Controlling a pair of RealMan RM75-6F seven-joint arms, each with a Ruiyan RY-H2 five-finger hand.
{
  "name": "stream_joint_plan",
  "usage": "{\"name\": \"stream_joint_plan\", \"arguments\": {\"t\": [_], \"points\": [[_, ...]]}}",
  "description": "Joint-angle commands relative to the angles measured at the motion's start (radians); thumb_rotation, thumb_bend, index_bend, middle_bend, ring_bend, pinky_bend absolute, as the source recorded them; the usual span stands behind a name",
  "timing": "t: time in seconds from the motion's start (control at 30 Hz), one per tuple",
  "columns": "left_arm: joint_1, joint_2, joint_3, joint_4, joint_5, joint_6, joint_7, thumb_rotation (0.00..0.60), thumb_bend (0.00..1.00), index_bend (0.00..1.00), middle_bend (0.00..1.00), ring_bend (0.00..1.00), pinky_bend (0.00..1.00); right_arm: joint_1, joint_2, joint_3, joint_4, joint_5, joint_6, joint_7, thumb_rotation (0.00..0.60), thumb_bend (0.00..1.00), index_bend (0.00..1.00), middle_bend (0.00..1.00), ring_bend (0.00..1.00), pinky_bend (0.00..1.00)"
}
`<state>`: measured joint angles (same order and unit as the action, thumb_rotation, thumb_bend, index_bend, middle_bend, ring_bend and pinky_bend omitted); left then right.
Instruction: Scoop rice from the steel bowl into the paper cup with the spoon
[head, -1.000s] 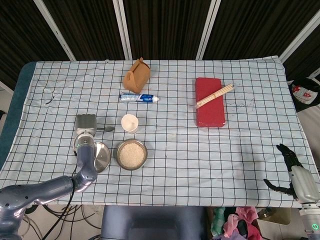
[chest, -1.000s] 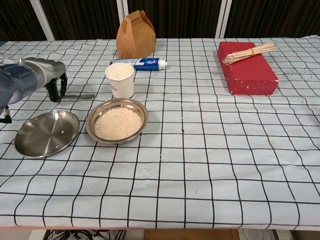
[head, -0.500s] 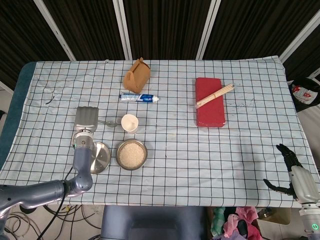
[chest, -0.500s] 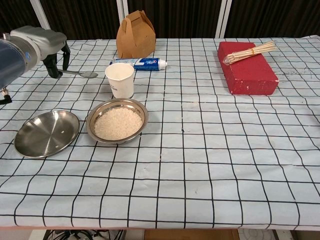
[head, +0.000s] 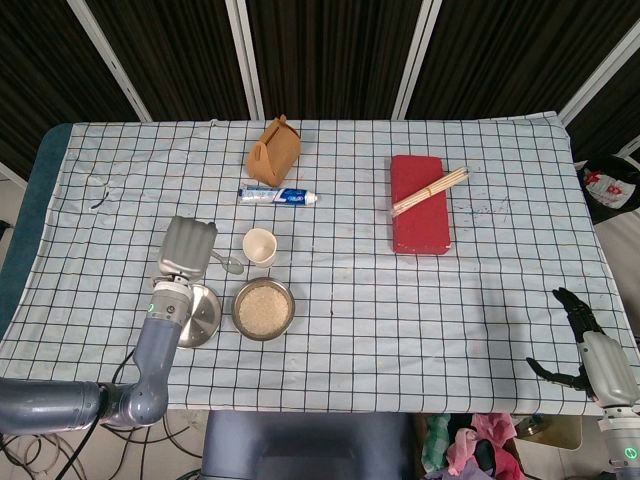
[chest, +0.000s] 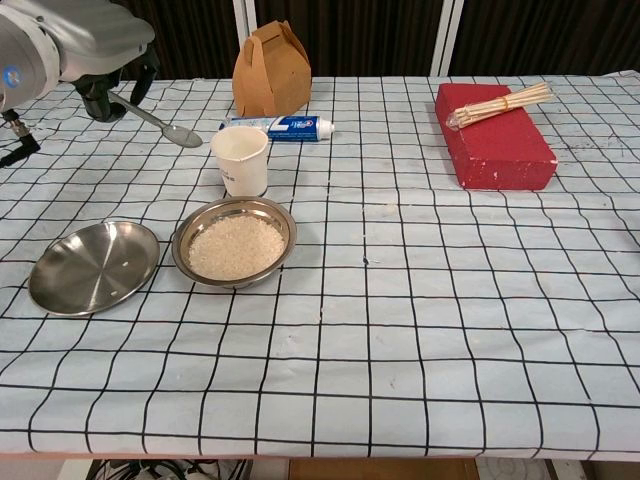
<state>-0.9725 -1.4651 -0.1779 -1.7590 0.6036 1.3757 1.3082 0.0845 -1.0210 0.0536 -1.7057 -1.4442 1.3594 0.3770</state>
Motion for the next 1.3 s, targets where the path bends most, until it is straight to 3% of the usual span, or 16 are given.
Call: {"name": "stream_joint_plan", "arguments": {"t": [0.03, 0.17, 0.33, 0.63, 0.8, 1.3], "points": [[-0.047, -0.024, 0.041, -0.020, 0.017, 0.028, 0.110, 0.600, 0.44, 0.68, 1.00, 0.98, 1.00, -0.001, 0.000, 0.001, 0.001, 0.000, 0.002, 0.002, 0.600, 0.16, 0.00, 0.00, 0.00, 0.18], [-0.096, -0.074, 0.091, 0.024, 0.019, 0.051, 0.270, 0.600, 0.44, 0.69, 1.00, 0.98, 1.00, 0.000, 0.000, 0.004, 0.005, 0.002, 0.003, 0.000, 0.600, 0.16, 0.00, 0.00, 0.00, 0.18], [-0.130, -0.137, 0.138, 0.091, 0.047, 0.036, 0.357, 0.600, 0.44, 0.69, 1.00, 0.99, 1.00, 0.000, 0.000, 0.008, 0.007, 0.007, 0.004, 0.006, 0.600, 0.16, 0.00, 0.00, 0.00, 0.18], [-0.155, -0.212, 0.199, 0.172, 0.086, -0.004, 0.434, 0.600, 0.44, 0.70, 1.00, 0.99, 1.00, 0.001, 0.002, 0.006, 0.007, 0.006, -0.003, 0.016, 0.600, 0.16, 0.00, 0.00, 0.00, 0.18], [-0.156, -0.238, 0.203, 0.195, 0.105, -0.015, 0.437, 0.600, 0.44, 0.71, 1.00, 0.99, 1.00, 0.001, 0.003, 0.007, 0.005, 0.007, -0.003, 0.022, 0.600, 0.16, 0.00, 0.00, 0.00, 0.18], [-0.144, -0.246, 0.242, 0.182, 0.130, -0.026, 0.472, 0.600, 0.44, 0.71, 1.00, 0.99, 1.00, 0.000, 0.004, 0.007, 0.004, 0.005, -0.003, 0.020, 0.600, 0.16, 0.00, 0.00, 0.00, 0.18]]}}
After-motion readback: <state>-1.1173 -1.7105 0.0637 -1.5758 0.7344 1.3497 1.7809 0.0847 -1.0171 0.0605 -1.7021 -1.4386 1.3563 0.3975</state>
